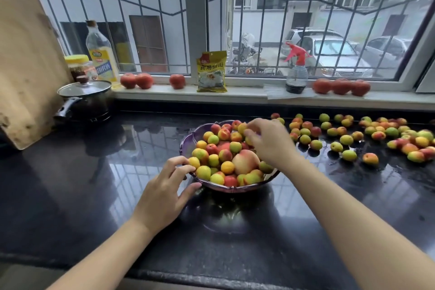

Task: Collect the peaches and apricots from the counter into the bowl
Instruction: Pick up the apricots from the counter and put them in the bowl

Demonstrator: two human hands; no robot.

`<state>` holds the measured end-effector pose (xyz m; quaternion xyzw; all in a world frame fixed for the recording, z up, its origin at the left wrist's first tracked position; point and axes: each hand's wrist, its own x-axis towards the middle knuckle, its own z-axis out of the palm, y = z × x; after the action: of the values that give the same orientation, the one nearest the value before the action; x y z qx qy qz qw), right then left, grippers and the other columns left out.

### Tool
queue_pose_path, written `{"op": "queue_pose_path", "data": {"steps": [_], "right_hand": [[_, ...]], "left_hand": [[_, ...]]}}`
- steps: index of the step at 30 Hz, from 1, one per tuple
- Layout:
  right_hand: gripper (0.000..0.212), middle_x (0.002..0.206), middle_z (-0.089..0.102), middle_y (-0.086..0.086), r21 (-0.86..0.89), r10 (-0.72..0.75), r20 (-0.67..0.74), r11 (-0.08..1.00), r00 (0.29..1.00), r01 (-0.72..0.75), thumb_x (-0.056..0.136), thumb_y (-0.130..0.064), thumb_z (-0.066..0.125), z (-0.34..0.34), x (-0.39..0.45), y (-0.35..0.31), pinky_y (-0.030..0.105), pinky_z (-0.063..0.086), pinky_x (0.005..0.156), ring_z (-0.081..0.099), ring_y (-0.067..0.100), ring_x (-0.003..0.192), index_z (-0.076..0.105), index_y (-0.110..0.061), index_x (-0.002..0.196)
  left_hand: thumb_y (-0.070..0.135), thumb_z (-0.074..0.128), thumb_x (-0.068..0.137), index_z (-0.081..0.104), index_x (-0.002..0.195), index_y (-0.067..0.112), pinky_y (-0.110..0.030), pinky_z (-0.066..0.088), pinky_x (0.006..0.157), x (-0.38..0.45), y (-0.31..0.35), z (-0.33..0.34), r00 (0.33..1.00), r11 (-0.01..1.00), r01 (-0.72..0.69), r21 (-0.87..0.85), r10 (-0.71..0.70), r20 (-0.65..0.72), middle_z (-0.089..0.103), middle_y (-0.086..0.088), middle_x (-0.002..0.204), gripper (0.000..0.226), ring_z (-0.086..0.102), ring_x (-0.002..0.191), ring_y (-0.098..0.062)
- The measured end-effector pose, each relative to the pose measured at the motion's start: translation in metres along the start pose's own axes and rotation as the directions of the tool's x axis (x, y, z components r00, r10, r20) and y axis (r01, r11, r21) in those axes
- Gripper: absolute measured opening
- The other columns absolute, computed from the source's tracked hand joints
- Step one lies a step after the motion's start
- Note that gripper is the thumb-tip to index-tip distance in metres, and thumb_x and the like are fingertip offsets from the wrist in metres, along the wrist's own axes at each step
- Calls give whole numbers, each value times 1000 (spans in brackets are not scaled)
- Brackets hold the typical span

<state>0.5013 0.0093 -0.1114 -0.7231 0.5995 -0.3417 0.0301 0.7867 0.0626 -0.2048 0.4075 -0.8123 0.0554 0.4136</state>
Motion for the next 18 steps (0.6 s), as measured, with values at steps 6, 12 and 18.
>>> {"op": "queue_pose_path", "data": {"steps": [6,12,18], "right_hand": [[18,101,70,12,99,292,-299,957,909,-274,95,-12,58,-20,-32,85,35,45,84,59,32,99,72,-10,106],[40,130,55,21,-12,443,-233,889,866,-458,91,-10,59,-5,-56,136,43,35,105,45,40,122,59,-7,131],[72,164,9,9,-244,515,-57,824,855,-512,90,-25,54,7,-45,134,53,29,112,28,42,139,23,-25,154]], "left_hand": [[69,53,98,55,127,24,-45,62,68,1,-8,5,995,992,78,-98,-72,64,46,7,143,53,64,99,-19],[77,50,94,41,131,28,-53,59,91,0,-10,11,982,976,148,-157,-127,136,32,5,157,62,62,118,-27],[80,50,91,34,128,25,-53,57,92,2,-5,12,982,976,146,-159,-124,143,31,2,154,68,57,118,-21]]}}
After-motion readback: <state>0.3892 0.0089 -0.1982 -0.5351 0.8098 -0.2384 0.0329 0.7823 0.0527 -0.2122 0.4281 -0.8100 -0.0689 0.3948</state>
